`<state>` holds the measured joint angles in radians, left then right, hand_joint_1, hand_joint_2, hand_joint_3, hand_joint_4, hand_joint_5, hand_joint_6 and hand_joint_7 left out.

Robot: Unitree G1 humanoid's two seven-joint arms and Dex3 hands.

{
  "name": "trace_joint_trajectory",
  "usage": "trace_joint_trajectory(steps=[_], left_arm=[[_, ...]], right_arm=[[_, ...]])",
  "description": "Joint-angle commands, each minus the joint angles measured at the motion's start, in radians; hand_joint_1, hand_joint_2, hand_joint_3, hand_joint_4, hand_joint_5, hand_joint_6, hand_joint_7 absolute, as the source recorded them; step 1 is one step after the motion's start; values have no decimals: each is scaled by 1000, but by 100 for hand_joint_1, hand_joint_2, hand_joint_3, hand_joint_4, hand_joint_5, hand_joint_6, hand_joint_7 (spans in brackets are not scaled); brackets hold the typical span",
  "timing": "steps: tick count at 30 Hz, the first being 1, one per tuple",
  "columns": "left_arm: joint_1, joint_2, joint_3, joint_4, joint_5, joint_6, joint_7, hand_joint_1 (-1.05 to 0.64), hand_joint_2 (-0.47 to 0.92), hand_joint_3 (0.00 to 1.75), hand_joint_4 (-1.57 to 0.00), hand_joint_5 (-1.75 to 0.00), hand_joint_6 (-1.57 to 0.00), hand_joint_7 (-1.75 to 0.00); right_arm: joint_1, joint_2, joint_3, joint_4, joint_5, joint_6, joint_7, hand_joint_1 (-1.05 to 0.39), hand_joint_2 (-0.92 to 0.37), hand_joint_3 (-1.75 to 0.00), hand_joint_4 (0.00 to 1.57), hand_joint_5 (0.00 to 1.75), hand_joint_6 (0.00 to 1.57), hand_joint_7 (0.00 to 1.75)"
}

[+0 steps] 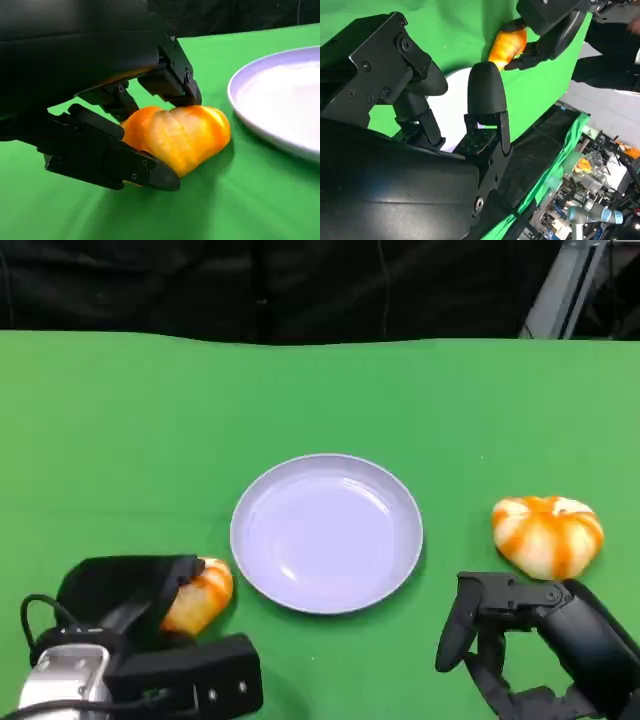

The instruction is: Grasp the bread from the table and place it into the plate.

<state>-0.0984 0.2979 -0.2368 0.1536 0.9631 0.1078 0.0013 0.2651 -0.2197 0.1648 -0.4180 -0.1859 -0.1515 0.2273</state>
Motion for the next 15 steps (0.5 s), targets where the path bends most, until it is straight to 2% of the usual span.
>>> trace_joint_trajectory(steps=[1,2,3,4,5,6,8,11,15], left_arm=[[32,11,41,72,-100,-109,223,-17,85,44,-79,-140,-123,-21],[34,14,43,81,-110,-134,273,-16,76,66,-77,-157,-115,-50],[36,18,46,84,-122,-153,307,-18,76,63,-79,-167,-100,-86],[40,18,54,86,-143,-180,342,-20,78,51,-80,-171,-92,-107],[46,17,62,77,-159,-193,363,-18,80,47,-83,-173,-86,-128],[51,17,67,68,-166,-195,376,-17,73,65,-84,-174,-79,-147],[54,20,67,59,-171,-193,388,-16,65,84,-85,-174,-75,-156],[68,29,89,23,-188,-207,423,-15,59,90,-83,-175,-71,-163],[73,24,105,-22,-186,-206,455,-14,51,110,-83,-175,-69,-169]], right_arm=[[2,-8,-13,-8,7,2,-3,13,-32,-139,87,168,80,133],[1,-8,-13,-5,6,-1,-4,13,-32,-139,87,168,80,133],[0,-8,-14,-2,6,-5,-5,13,-31,-139,87,168,80,133],[0,-8,-13,-2,7,-4,-5,13,-31,-139,88,168,80,133],[-1,-7,-13,-1,7,-4,-5,13,-31,-139,88,168,80,133],[-1,-7,-13,-2,8,-2,-4,13,-31,-139,88,168,80,133],[-1,-8,-13,-3,8,0,-3,13,-31,-139,87,168,80,133],[0,-7,-12,1,6,-7,-7,13,-31,-140,88,168,80,133],[1,-7,-13,1,6,-5,-7,13,-31,-140,88,168,80,133]])
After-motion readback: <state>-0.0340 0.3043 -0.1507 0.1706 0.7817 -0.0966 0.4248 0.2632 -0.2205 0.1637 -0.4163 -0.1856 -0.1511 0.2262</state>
